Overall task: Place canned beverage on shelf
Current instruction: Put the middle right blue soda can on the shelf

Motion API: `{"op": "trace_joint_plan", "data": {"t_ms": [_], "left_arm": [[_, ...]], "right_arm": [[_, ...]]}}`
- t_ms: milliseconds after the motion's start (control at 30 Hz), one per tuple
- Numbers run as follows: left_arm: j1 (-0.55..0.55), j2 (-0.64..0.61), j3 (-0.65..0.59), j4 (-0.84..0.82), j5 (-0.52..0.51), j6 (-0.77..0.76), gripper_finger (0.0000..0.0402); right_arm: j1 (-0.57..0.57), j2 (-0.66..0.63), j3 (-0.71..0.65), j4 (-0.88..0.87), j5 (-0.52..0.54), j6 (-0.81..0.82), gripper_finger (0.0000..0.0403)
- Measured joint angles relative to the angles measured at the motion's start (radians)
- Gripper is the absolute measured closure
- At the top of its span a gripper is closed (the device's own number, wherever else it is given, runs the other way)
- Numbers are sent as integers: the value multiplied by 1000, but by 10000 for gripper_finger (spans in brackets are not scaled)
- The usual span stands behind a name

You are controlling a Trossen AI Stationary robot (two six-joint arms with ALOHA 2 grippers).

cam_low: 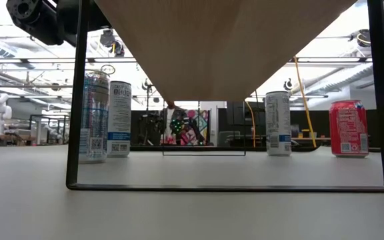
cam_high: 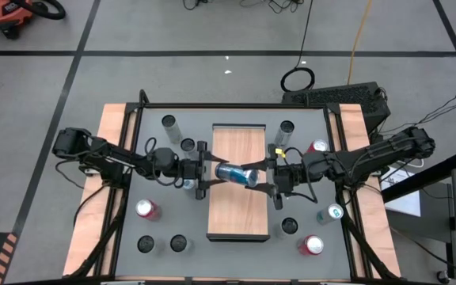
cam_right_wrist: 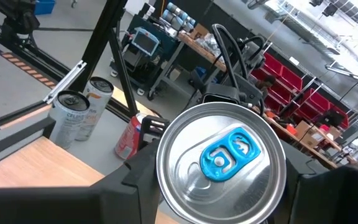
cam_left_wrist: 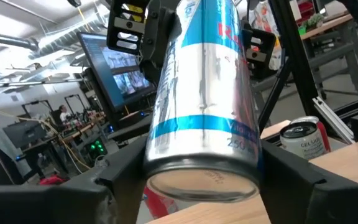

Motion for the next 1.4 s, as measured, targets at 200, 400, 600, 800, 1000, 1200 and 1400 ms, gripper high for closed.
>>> {"op": "trace_joint_plan", "data": {"t_ms": [200, 400, 600, 800, 1000, 1200, 1400], "left_arm": [[0, 0, 0, -2, 2, -15, 172], [-2, 0, -1, 5, 6, -77, 170], [-2, 0, -1, 12, 28, -133, 171], [-2, 0, -1, 37, 95, -264, 172], [-3, 0, -1, 50, 152, -406, 173], [-2, 0, -1, 47, 193, -511, 173], [-3, 0, -1, 50, 255, -592, 173]], "right_arm": [[0, 0, 0, 0, 2, 1, 227], [2, -1, 0, -1, 7, 28, 188], [2, -5, 1, -18, 8, 74, 140], [2, -26, 1, -59, -13, 107, 112], [3, -20, 1, -18, -125, 119, 109], [2, 22, 1, 104, -187, 65, 109], [2, 80, 1, 193, -231, 24, 121]]}}
